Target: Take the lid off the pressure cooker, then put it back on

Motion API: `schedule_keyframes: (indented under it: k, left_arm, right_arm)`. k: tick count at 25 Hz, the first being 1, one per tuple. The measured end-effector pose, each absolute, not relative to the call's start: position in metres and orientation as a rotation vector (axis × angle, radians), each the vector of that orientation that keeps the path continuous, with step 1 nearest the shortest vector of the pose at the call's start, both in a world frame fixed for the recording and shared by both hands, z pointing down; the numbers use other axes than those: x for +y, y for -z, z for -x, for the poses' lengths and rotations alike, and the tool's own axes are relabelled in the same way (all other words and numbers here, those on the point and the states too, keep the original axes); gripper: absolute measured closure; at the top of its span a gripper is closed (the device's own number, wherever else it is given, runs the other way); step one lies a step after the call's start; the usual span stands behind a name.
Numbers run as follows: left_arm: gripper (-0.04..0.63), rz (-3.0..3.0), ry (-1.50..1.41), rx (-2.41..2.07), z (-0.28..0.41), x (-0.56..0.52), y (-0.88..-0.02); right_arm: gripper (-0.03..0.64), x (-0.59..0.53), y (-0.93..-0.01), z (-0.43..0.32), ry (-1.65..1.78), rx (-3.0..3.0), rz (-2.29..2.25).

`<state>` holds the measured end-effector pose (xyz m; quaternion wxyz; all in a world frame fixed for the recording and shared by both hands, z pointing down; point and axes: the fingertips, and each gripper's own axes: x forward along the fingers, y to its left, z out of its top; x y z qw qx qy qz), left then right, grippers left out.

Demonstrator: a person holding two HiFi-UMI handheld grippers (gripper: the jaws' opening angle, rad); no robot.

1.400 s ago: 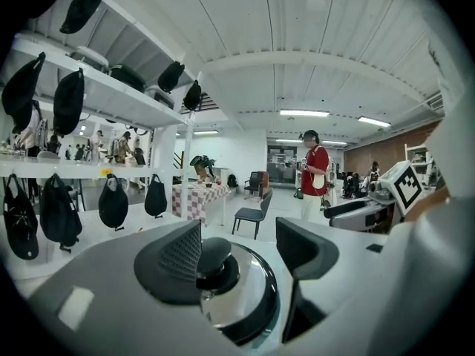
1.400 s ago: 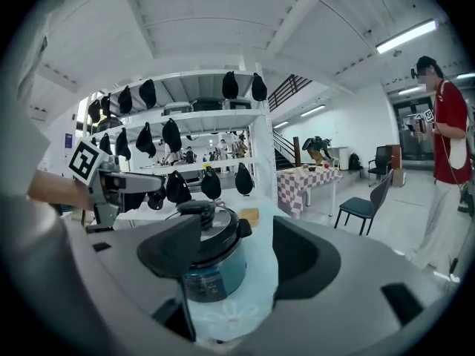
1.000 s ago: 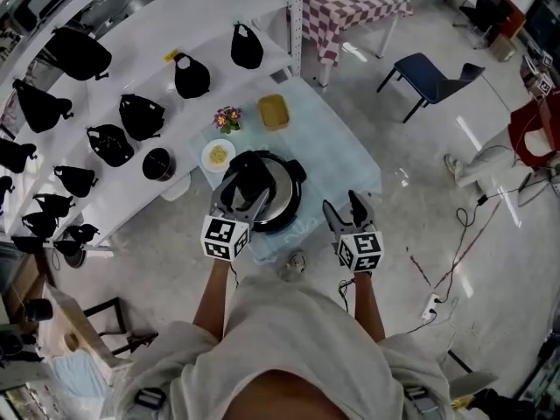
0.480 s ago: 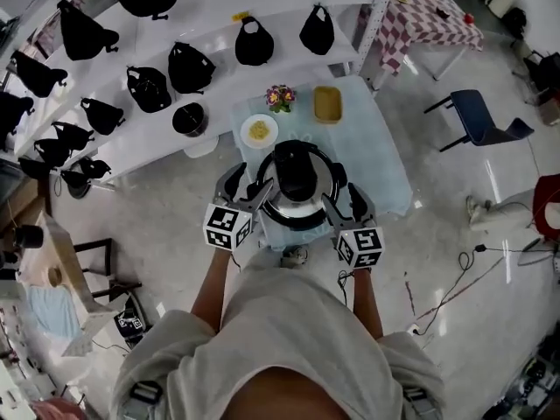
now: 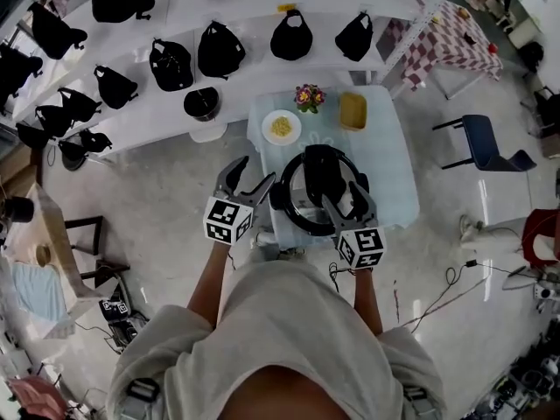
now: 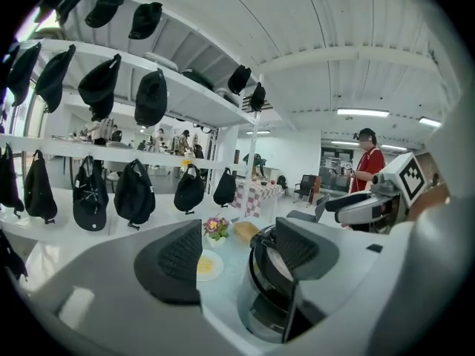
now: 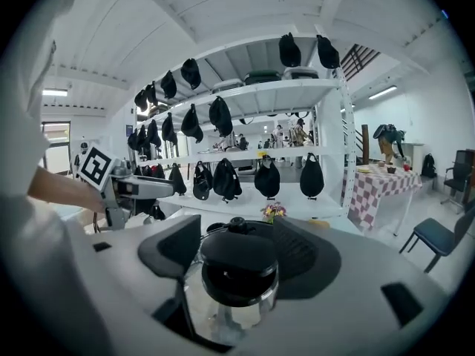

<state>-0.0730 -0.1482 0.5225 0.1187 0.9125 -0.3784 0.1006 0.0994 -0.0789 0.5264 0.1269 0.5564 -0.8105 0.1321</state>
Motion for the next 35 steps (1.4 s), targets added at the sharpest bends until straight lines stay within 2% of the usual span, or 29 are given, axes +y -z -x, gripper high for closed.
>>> schedule_keyframes:
  k: [7,22,35]
  left_arm:
    - [0.299,-2.662,-0.288,-1.043,0.065,-0.152,-0.533]
    - [0.299,-2.603,-0.280,-1.110,0.062,-0.166,-0.539]
    - [0.299,-2.587,-0.267,-1.085,0.056,-0.165,-0.543]
  right_arm:
    - [0.337,-0.079,-0.533,-0.094,-0.313,-2.304,-1.470]
    - [0.328,-0.082,-0.580,-0.084,-0.082,-2.131,-0.684]
    - [0.330,-0.088,-0.602,-0.071,0.074,-1.892,-0.195]
